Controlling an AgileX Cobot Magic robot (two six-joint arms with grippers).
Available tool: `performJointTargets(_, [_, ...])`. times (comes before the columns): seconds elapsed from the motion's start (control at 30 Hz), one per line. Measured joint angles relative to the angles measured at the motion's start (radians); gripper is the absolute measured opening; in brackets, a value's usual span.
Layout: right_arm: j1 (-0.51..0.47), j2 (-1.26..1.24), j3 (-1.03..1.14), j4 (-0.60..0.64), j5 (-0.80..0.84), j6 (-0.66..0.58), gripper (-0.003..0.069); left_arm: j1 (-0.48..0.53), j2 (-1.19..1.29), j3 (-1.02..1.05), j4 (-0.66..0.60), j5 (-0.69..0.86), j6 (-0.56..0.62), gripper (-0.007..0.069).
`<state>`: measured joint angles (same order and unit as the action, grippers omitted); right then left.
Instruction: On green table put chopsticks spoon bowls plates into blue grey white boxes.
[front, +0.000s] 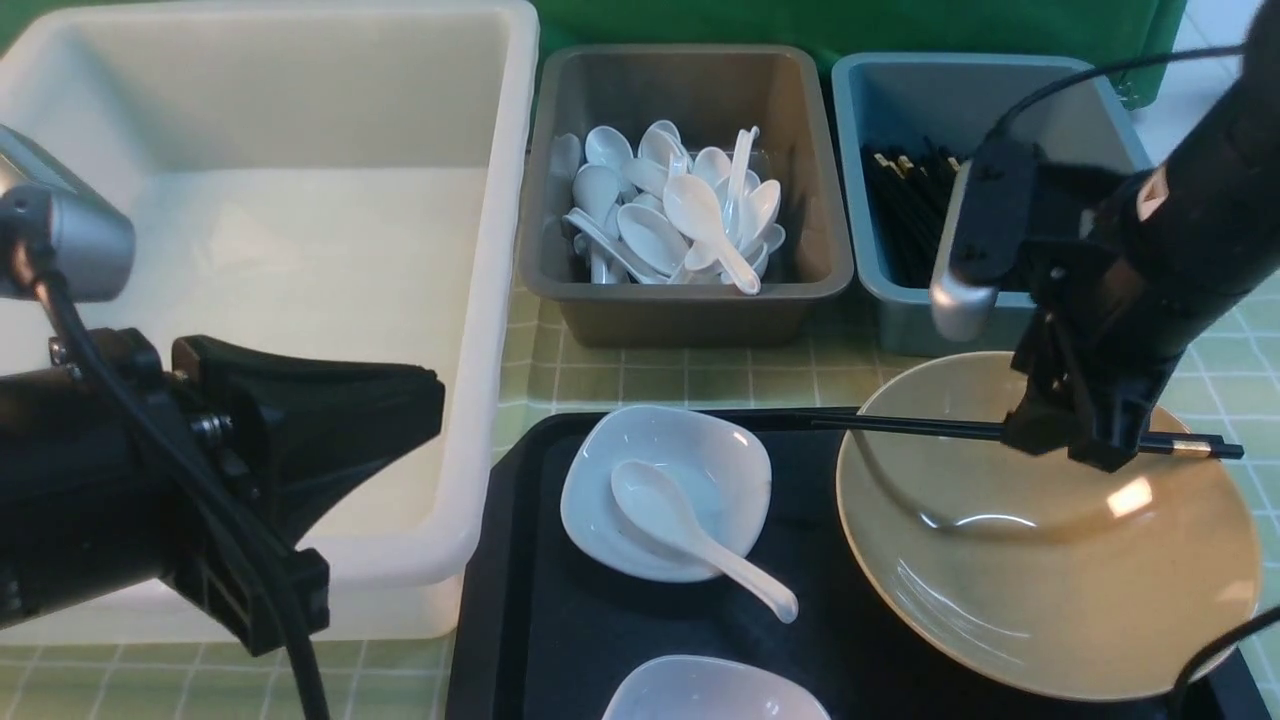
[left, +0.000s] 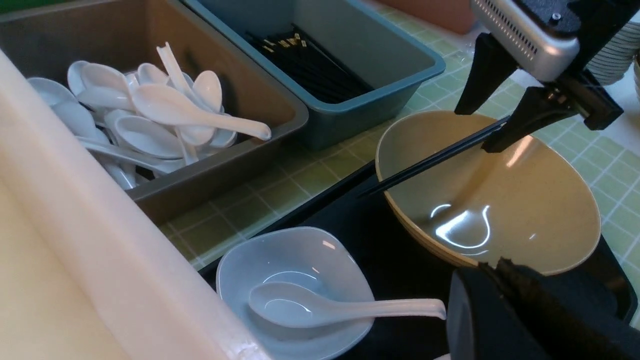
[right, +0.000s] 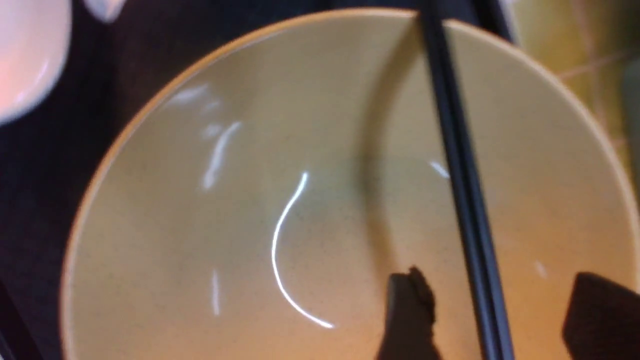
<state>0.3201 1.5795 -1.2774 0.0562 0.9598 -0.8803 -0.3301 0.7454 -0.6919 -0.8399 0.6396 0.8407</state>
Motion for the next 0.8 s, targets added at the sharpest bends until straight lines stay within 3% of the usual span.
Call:
performJointTargets(0.27, [0.0, 0.132, -0.002, -0.045, -0.022, -0.042, 0.0427, 0.0, 0.0, 0.0, 0.0, -0.006, 0.004, -0.0001])
performJointTargets(0.37, [0.0, 0.157, -0.013, -0.047, -0.018, -0.041, 0.0361, 0.0, 0.0, 0.0, 0.0, -0.008, 0.005, -0.0001])
performJointTargets(0.43, [0.0, 0.173, -0.042, -0.05, 0.003, -0.037, 0.0213, 0.0, 0.0, 0.0, 0.0, -0.007, 0.005, -0.0001])
performJointTargets(0.5, [0.0, 0.174, -0.068, -0.05, 0.024, -0.031, 0.0123, 0.0, 0.0, 0.0, 0.0, -0.007, 0.005, -0.0001])
performJointTargets(0.8, [-0.022, 0.176, -0.284, -0.048, 0.209, 0.035, 0.0117, 0.0, 0.0, 0.0, -0.001, -0.024, 0.01, -0.0001])
